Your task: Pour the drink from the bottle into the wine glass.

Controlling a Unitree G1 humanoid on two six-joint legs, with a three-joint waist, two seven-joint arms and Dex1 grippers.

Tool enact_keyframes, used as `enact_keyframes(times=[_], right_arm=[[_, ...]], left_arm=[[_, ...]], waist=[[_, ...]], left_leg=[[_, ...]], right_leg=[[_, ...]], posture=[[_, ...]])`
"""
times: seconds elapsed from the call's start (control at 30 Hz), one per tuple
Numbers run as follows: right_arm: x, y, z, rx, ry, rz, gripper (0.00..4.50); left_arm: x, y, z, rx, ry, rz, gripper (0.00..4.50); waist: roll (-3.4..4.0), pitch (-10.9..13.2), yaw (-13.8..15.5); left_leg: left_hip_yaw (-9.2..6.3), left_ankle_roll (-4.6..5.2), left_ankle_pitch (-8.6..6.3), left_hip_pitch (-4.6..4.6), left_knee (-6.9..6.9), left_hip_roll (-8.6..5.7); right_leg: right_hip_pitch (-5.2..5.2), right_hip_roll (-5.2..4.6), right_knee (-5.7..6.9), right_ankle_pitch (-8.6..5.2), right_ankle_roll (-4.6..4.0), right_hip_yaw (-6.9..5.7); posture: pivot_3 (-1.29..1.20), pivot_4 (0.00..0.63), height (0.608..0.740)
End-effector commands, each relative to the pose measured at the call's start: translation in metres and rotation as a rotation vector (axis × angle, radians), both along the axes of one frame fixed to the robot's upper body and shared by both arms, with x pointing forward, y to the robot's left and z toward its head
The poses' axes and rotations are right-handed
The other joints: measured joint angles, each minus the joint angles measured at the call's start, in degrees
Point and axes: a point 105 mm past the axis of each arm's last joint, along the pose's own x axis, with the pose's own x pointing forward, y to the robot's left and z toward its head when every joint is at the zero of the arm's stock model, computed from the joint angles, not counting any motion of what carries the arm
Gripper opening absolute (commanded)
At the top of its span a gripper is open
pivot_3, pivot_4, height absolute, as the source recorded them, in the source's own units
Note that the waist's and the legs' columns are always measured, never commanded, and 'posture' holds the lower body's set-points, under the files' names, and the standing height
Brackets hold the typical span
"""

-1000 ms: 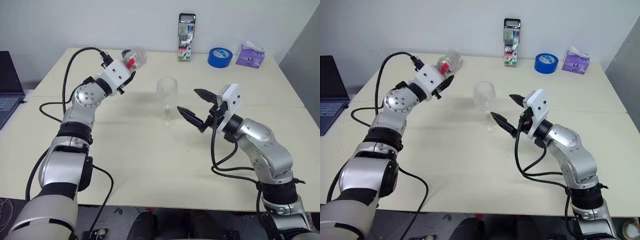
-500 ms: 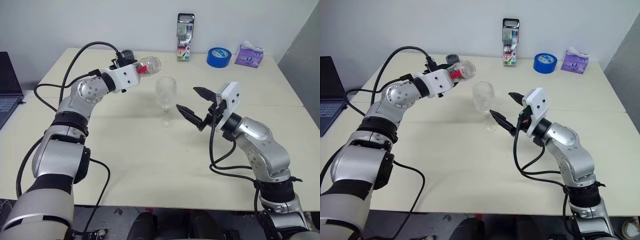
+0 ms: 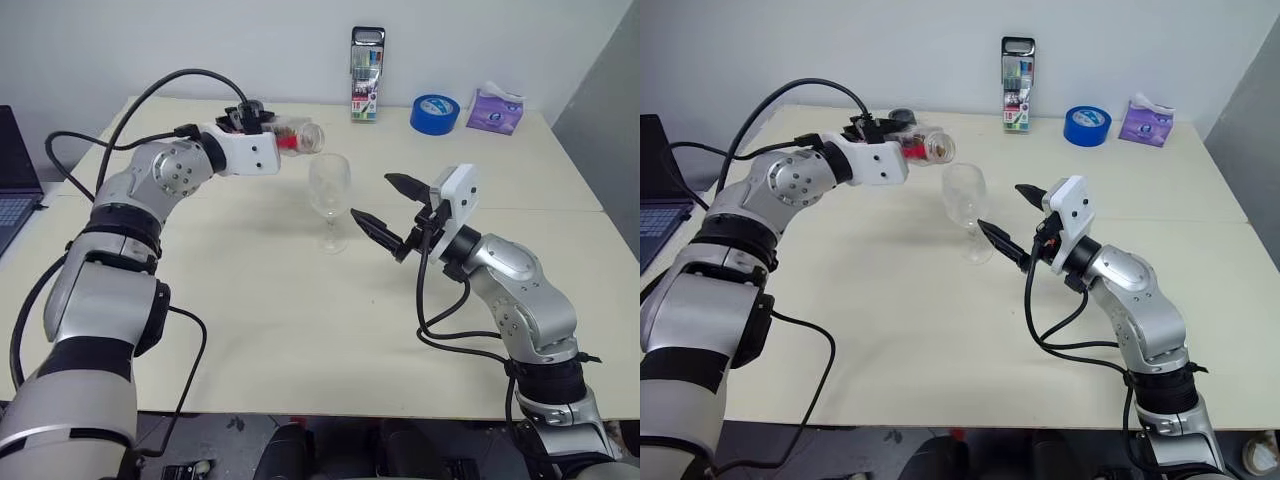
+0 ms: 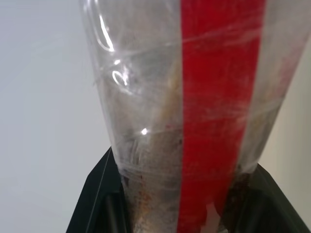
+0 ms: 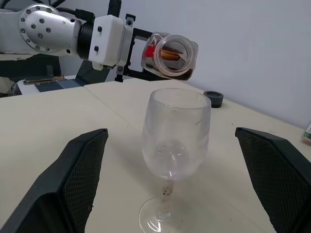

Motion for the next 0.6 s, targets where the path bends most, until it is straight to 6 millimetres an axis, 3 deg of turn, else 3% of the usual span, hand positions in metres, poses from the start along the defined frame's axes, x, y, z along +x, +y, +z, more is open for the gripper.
enact_keyframes(times=[0.03,0.6], right_arm=[[-0.004,0.002,0.014,0.018,-0.064,0.013,4.50],[-0.005,0.002,0.014,0.013,-0.072,0.012,4.50]], left_arm=[[-0.002,0.001,0.028,0.026,-0.094,0.002,1.75],[-0.002,0.000,0.041,0.174,-0.172,0.016,1.75]], waist=[[0.00,0.0,0.0],[0.00,0.0,-0.1]], left_leg=[[0.00,0.00,0.00,0.00,0.00,0.00],[0.13,-0.02,0.02,0.00,0.06,-0.01]], right_leg=[[0.00,0.00,0.01,0.00,0.00,0.00],[-0.17,0.00,0.29,0.00,0.00,0.02]], posture=[[0.00,0.150,0.740],[0.00,0.150,0.740]])
